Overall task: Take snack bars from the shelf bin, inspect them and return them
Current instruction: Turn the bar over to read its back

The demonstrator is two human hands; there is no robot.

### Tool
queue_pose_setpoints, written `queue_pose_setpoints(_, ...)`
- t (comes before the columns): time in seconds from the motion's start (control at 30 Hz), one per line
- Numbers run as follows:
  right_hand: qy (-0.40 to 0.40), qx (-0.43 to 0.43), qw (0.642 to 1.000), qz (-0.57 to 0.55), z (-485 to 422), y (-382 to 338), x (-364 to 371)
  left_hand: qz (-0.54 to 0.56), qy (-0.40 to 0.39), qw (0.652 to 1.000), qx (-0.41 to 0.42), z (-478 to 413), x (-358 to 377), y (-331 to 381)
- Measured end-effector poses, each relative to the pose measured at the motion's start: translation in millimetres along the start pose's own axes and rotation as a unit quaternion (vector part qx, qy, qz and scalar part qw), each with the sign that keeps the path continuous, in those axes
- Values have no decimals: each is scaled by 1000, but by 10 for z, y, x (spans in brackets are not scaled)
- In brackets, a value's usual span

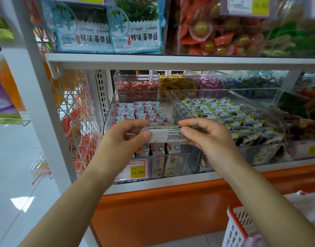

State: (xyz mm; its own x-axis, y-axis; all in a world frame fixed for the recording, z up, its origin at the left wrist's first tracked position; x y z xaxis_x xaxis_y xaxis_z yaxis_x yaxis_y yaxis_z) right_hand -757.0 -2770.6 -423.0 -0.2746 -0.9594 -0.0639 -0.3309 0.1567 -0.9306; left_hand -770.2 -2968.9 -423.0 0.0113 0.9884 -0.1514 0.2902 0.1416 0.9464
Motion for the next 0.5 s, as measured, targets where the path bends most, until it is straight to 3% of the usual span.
queue_pose_setpoints(0.33, 10, -14, 999, 27, 4, -47, -30, -24, -20, 999, 14, -3, 3, 51)
queue_pose_setpoints(0.5, 30, -64, 994, 86, 7, -118, -60, -55, -29, 998, 20, -1, 25, 70)
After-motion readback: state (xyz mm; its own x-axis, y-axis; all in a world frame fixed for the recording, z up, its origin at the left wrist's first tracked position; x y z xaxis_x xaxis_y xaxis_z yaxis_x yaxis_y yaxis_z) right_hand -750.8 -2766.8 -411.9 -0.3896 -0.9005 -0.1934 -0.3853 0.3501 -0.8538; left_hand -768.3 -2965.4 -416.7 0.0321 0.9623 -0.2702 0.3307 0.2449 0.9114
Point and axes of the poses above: each hand's wrist, its own z-axis away from the middle knuckle, its own x-axis out of the palm, y = z × x, the point moved 8 cm from there along -z, towards the middle knuckle, and after that the axes turned 7 degrees about y, right-handed, at the moved point
